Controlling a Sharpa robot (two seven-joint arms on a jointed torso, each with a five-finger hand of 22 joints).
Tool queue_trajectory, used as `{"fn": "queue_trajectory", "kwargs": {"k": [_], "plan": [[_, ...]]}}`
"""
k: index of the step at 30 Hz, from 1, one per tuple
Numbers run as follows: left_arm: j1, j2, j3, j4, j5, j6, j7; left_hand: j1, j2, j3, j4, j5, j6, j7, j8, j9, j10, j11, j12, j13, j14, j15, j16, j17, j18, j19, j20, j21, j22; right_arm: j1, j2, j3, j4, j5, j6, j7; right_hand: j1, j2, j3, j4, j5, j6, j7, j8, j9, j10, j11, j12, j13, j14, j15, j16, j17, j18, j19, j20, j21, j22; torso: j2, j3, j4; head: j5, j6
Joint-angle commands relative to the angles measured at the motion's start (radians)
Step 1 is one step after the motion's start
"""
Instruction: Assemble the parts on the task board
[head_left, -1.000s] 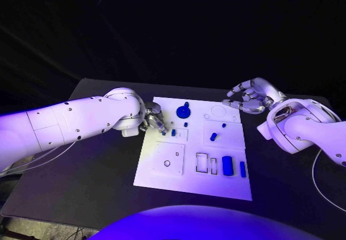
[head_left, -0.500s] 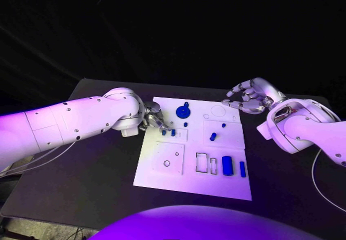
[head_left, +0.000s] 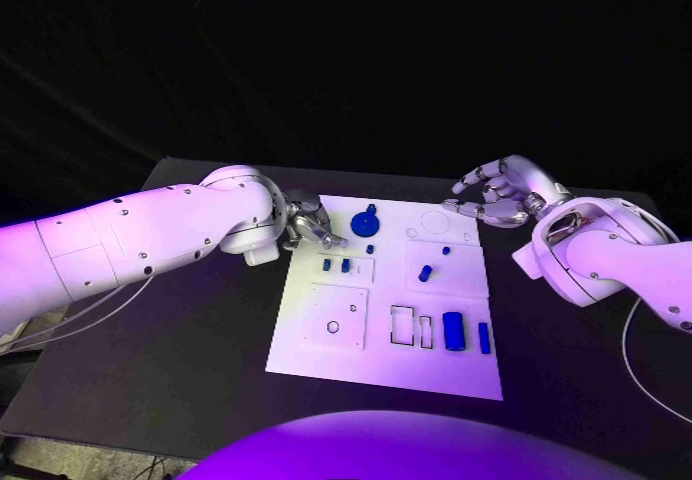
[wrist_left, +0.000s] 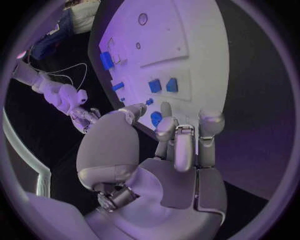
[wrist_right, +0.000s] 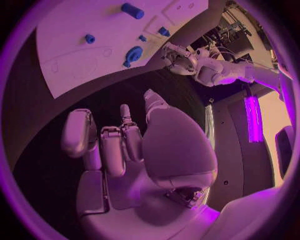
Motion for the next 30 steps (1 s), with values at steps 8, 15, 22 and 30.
{"fn": "queue_trajectory", "kwargs": {"k": [8,15,22,30], "plan": [[0.001,0.021,-0.005,0.01,0.037,-0.247,0.39,0.281,-0.003,0.011,-0.023,0.009,-0.213,0.116,-0.061,-0.074,-0.448,0.111,-0.274,-0.407,-0.378,0.104,-0.375,-0.604,0.048,-0.273,0.086,-0.303,-0.341,-0.002,-0.001,0.0,-0.003,-0.002,-0.007,0.015,-0.013,-0.001,-0.005,0.0,0.006,-0.007,0.0,0.005,-0.001,-0.002,-0.007,-0.002,0.078,0.062,-0.005,-0.006,0.063,0.014,0.0,-0.001,-0.01,0.003,0.001,0.0007,-0.0019,-0.017,0.0],[0.0,0.07,-0.035,-0.023,-0.194,-0.276,0.514,0.388,-0.023,0.064,-0.1,0.002,-0.2,0.126,-0.147,-0.21,-0.493,0.135,-0.552,-0.639,-0.454,0.125,-0.435,-0.692,0.052,-0.304,0.109,-0.352,-0.369,-0.002,0.001,0.0,-0.004,-0.001,-0.008,0.017,-0.013,-0.001,-0.005,0.0,0.006,-0.007,0.0,0.005,-0.001,-0.003,-0.007,-0.003,0.076,0.061,-0.005,-0.007,0.06,0.014,-0.001,-0.001,-0.013,0.001,0.003,0.0004,-0.0024,-0.022,0.0],[0.0,0.115,-0.048,-0.066,-0.359,-0.219,0.513,0.385,-0.023,0.057,-0.132,-0.003,-0.141,0.116,-0.198,-0.288,-0.451,0.128,-0.614,-0.714,-0.43,0.12,-0.358,-0.697,0.052,-0.297,0.105,-0.301,-0.336,-0.002,0.003,0.0,-0.004,0.0,-0.01,0.018,-0.014,-0.001,-0.005,0.0,0.006,-0.007,0.0,0.006,-0.001,-0.004,-0.007,-0.004,0.075,0.06,-0.005,-0.008,0.056,0.015,-0.003,-0.001,-0.017,-0.001,0.002,0.0011,-0.0016,-0.023,0.0],[0.0,0.155,-0.053,-0.116,-0.455,-0.156,0.486,0.375,-0.032,0.052,-0.139,-0.009,-0.112,0.113,-0.222,-0.318,-0.444,0.129,-0.637,-0.74,-0.401,0.121,-0.287,-0.658,0.052,-0.294,0.106,-0.271,-0.317,-0.001,0.004,0.0,-0.004,0.001,-0.018,0.022,-0.013,-0.002,-0.005,-0.001,0.007,-0.01,0.001,0.007,-0.002,-0.017,-0.006,-0.021,0.058,0.054,-0.005,-0.019,0.03,0.02,-0.015,-0.001,-0.042,-0.017,0.003,0.0006,-0.0015,-0.022,0.0]]}}
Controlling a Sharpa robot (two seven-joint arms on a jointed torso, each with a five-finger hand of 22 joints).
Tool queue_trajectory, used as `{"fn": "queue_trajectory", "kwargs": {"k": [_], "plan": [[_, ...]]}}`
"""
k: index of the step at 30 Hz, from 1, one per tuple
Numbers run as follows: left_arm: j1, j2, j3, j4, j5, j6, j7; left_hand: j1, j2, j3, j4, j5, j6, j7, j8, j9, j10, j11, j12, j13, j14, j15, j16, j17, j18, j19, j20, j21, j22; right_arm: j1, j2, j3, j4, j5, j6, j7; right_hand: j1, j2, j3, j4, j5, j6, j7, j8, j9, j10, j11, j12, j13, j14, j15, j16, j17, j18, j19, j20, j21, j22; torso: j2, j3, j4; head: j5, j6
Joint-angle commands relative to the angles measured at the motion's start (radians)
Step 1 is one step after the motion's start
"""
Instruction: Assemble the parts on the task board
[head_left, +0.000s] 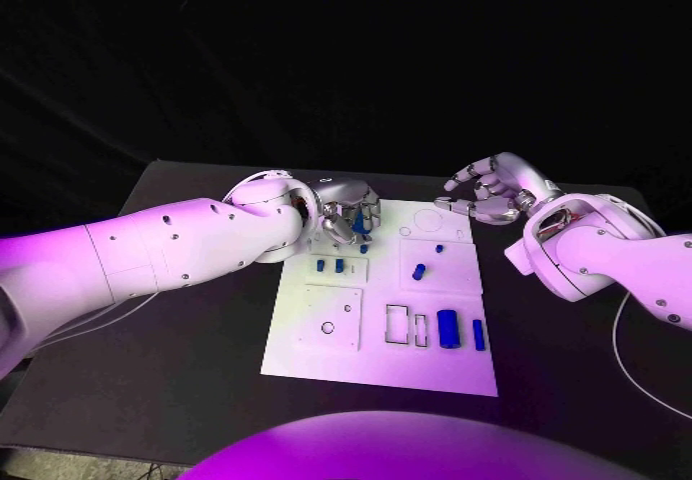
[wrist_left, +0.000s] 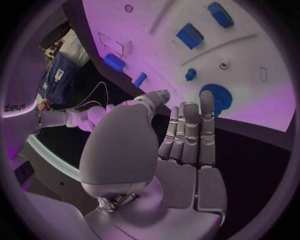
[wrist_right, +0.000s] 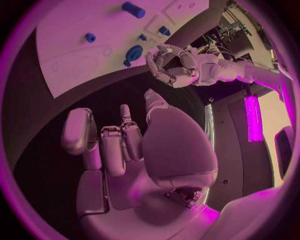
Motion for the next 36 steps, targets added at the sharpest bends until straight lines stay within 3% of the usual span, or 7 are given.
{"fn": "queue_trajectory", "kwargs": {"k": [1,12,36], "plan": [[0.001,0.012,0.0,-0.016,-0.103,0.058,0.006,-0.005,-0.006,0.0,-0.007,-0.005,0.013,0.0,-0.008,-0.007,0.008,0.006,-0.008,-0.007,0.021,0.001,0.026,0.026,0.013,0.003,-0.001,0.012,0.006,0.0,0.001,0.0,0.001,-0.003,-0.009,0.012,-0.009,0.002,-0.005,-0.001,0.007,-0.01,0.0,0.007,-0.001,-0.01,0.001,-0.008,0.057,0.054,-0.005,-0.008,0.03,0.02,-0.009,0.0,-0.007,-0.004,0.0,-0.0004,0.0002,0.001,0.0],[0.0,0.044,-0.003,-0.066,-0.127,0.096,-0.006,-0.009,-0.005,0.003,-0.01,-0.005,0.039,-0.002,-0.017,-0.022,0.02,0.006,-0.023,-0.023,0.06,0.001,0.081,0.082,0.013,0.008,0.0,0.034,0.019,0.0,0.003,0.0,0.002,-0.002,-0.012,0.014,-0.008,0.003,-0.005,-0.001,0.007,-0.012,0.0,0.009,-0.002,-0.026,0.001,-0.03,0.036,0.049,-0.005,-0.015,0.015,0.024,-0.017,0.0,-0.025,-0.014,0.0,-0.001,0.0006,-0.001,0.0],[-0.002,0.074,-0.013,-0.105,-0.109,0.141,0.008,-0.01,0.003,0.014,-0.015,-0.006,0.064,-0.003,-0.034,-0.041,0.038,0.005,-0.053,-0.047,0.087,0.002,0.13,0.115,0.014,0.01,0.001,0.063,0.037,0.0,0.002,0.0,0.004,-0.002,-0.015,0.016,-0.008,0.003,-0.005,-0.001,0.007,-0.012,0.0,0.01,-0.002,-0.028,0.001,-0.033,0.032,0.048,-0.005,-0.017,0.012,0.024,-0.019,0.0,-0.028,-0.016,-0.001,-0.0003,0.0018,-0.007,0.0]]}}
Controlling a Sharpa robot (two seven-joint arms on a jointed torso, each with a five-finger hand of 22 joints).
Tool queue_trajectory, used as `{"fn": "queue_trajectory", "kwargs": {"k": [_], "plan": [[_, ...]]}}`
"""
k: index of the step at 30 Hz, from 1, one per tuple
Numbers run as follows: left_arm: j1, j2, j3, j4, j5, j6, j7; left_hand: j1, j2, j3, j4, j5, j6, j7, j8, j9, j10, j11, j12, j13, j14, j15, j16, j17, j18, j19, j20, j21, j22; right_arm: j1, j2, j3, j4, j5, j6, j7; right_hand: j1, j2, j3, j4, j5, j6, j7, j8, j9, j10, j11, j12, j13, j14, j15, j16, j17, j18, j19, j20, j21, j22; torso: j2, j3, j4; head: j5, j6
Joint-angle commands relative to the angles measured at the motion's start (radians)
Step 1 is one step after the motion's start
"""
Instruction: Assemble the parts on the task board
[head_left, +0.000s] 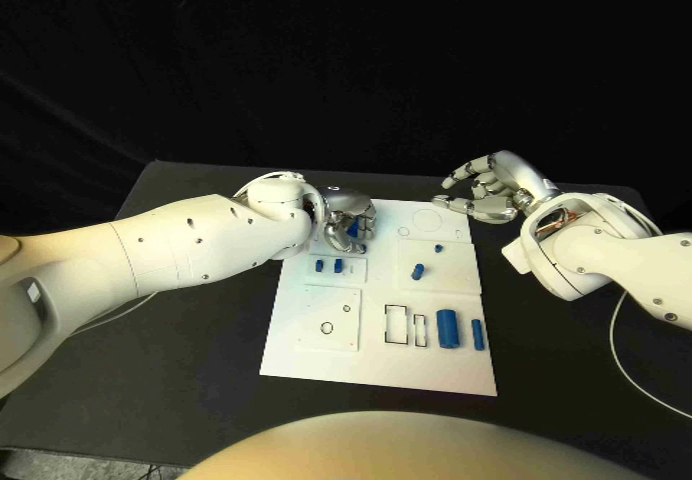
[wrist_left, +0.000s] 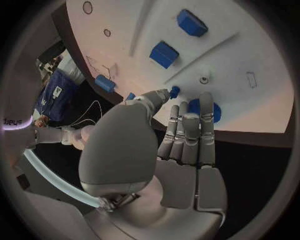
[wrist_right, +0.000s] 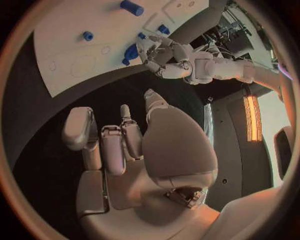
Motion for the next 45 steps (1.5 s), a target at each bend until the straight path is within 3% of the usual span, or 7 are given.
{"fn": "queue_trajectory", "kwargs": {"k": [1,30,45], "plan": [[0.0,0.006,-0.001,-0.002,0.006,0.031,0.011,-0.002,0.01,0.005,-0.005,-0.001,0.012,-0.003,-0.005,-0.002,0.014,-0.001,-0.008,-0.003,0.01,0.0,0.008,0.005,0.014,0.01,0.0,0.007,0.003,0.0,0.001,0.0,0.002,-0.005,-0.004,0.009,-0.008,0.003,-0.005,-0.001,0.003,-0.006,0.001,0.006,-0.001,-0.007,-0.003,-0.006,0.033,0.048,-0.005,-0.005,0.012,0.009,-0.005,0.001,-0.003,-0.001,0.0,0.0004,0.0007,-0.001,0.0],[-0.015,0.037,-0.004,-0.048,0.007,0.048,0.016,0.012,0.034,0.048,-0.039,-0.006,0.067,-0.012,-0.019,-0.02,0.074,-0.013,-0.041,-0.027,0.051,-0.011,0.058,0.049,0.014,0.006,-0.009,0.058,0.036,0.0,0.003,0.0,0.002,-0.005,-0.002,0.009,-0.006,0.005,-0.003,-0.001,0.003,-0.005,0.0,0.009,-0.001,-0.006,-0.004,-0.007,0.033,0.049,-0.006,-0.006,0.012,0.009,-0.005,0.001,-0.004,-0.001,0.0,0.0004,-0.0004,-0.003,0.0],[-0.022,0.049,-0.005,-0.066,0.005,0.052,0.013,0.018,0.064,0.082,-0.086,-0.017,0.133,-0.025,-0.03,-0.024,0.144,-0.032,-0.069,-0.036,0.116,-0.029,0.098,0.116,0.015,0.007,-0.023,0.111,0.068,0.0,0.004,0.0,0.001,-0.005,-0.001,0.009,-0.006,0.005,-0.003,-0.001,0.003,-0.005,0.0,0.009,-0.001,-0.006,-0.004,-0.007,0.033,0.049,-0.006,-0.006,0.012,0.009,-0.005,0.001,-0.004,-0.001,-0.001,0.0013,-0.0003,-0.005,0.0]]}}
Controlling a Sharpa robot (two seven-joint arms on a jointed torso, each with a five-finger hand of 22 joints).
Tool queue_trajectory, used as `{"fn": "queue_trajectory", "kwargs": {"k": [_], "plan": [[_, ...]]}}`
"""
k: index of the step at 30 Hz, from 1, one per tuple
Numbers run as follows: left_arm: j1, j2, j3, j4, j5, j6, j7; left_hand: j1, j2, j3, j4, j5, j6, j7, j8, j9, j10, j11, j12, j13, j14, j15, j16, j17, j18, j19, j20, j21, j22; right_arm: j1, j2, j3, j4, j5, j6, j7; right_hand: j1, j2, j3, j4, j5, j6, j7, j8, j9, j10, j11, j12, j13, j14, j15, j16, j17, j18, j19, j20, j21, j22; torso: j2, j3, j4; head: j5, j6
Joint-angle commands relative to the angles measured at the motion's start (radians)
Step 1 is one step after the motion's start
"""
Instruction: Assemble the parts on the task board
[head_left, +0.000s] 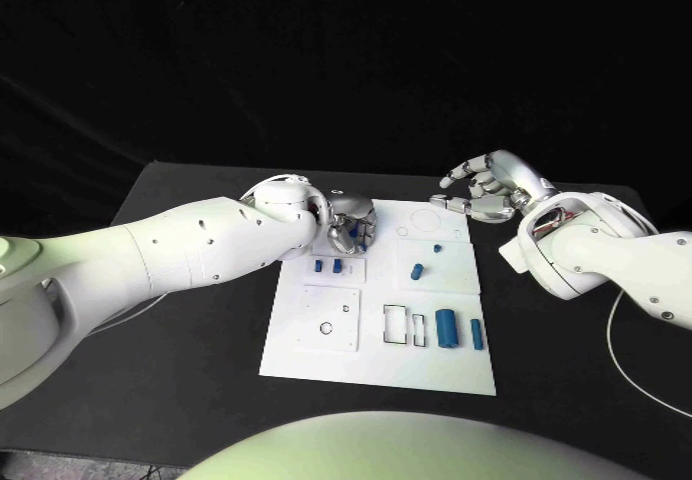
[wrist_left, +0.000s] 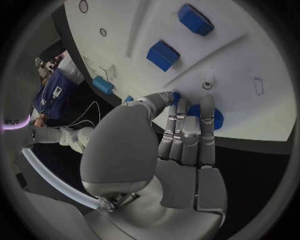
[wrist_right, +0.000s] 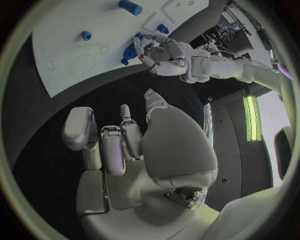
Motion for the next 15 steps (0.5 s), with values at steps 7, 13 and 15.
{"fn": "queue_trajectory", "kwargs": {"k": [7,13,15], "plan": [[-0.009,0.004,-0.005,-0.007,-0.001,0.012,0.005,-0.013,0.017,0.016,-0.028,-0.005,0.03,0.003,-0.026,-0.003,0.038,0.0,-0.051,-0.014,0.023,-0.001,0.011,0.006,0.015,-0.003,-0.011,0.024,0.014,0.0,0.002,0.0,0.001,-0.006,0.002,0.008,-0.006,0.006,-0.002,-0.001,0.003,-0.004,0.0,0.007,-0.001,-0.004,-0.004,-0.004,0.034,0.049,-0.006,-0.005,0.015,0.008,-0.004,0.0,-0.002,0.0,-0.001,-0.0003,0.0009,0.001,0.0],[-0.011,-0.008,-0.005,0.007,0.006,-0.028,0.02,-0.019,0.017,0.022,-0.038,-0.004,0.036,0.005,-0.039,-0.004,0.054,0.001,-0.076,-0.019,0.039,0.0,0.019,0.026,0.015,-0.003,-0.011,0.031,0.017,0.0,0.003,0.0,0.0,-0.006,0.001,0.009,-0.006,0.006,-0.002,-0.001,0.003,-0.004,0.0,0.007,-0.001,-0.004,-0.004,-0.004,0.034,0.049,-0.006,-0.005,0.015,0.008,-0.004,0.0,-0.002,0.0,-0.001,-0.001,0.0012,0.002,0.0],[-0.012,-0.017,-0.001,0.021,0.015,-0.037,0.023,-0.019,0.017,0.022,-0.039,-0.003,0.037,0.006,-0.04,-0.004,0.055,0.001,-0.078,-0.019,0.041,0.0,0.02,0.029,0.015,-0.003,-0.011,0.031,0.017,0.0,0.003,0.0,0.0,-0.006,0.001,0.01,-0.006,0.006,-0.002,-0.001,0.003,-0.004,0.0,0.007,-0.001,-0.004,-0.004,-0.004,0.034,0.049,-0.006,-0.005,0.015,0.008,-0.004,0.0,-0.002,0.0,-0.002,-0.0012,0.0008,0.002,0.0]]}}
